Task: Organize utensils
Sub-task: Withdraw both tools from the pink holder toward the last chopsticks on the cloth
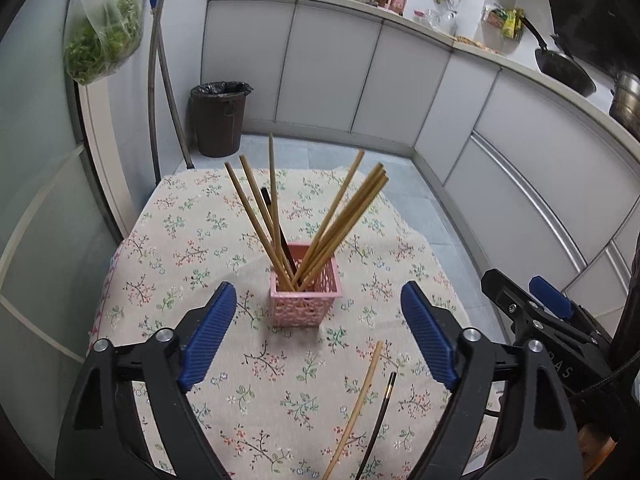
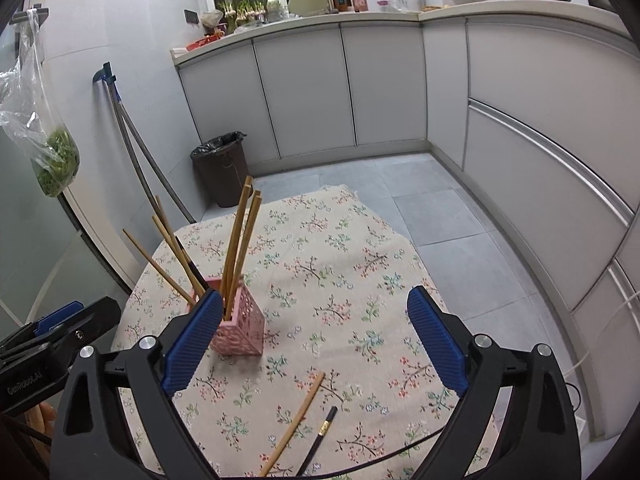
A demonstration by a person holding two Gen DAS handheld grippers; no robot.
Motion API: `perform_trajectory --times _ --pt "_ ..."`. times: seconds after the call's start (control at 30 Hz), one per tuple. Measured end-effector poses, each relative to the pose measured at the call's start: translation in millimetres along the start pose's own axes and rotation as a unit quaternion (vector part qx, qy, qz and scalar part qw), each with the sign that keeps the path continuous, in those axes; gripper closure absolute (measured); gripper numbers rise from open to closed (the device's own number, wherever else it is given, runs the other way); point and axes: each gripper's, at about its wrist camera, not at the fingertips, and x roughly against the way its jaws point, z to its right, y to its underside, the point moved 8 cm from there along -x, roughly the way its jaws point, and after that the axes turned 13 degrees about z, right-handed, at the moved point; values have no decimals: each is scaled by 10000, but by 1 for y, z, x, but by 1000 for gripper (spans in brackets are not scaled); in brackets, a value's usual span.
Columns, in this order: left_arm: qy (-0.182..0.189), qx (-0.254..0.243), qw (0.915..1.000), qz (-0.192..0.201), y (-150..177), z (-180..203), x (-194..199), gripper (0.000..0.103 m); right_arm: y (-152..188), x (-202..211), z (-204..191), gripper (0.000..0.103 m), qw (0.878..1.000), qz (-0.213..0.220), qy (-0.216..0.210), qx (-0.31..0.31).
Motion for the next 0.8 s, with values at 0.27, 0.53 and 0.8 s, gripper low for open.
perform_trajectory --times 0.27,0.53,0.8 --pt "-41 -173 9996 -206 19 6 -5 11 19 14 11 10 9999 -147 67 48" --pt "-33 -326 9984 -455 36 14 -15 9 46 29 33 9 9987 -494 135 -83" --pt "-28 -614 9942 -887 65 27 -39 8 93 43 55 9 9926 -1159 205 -306"
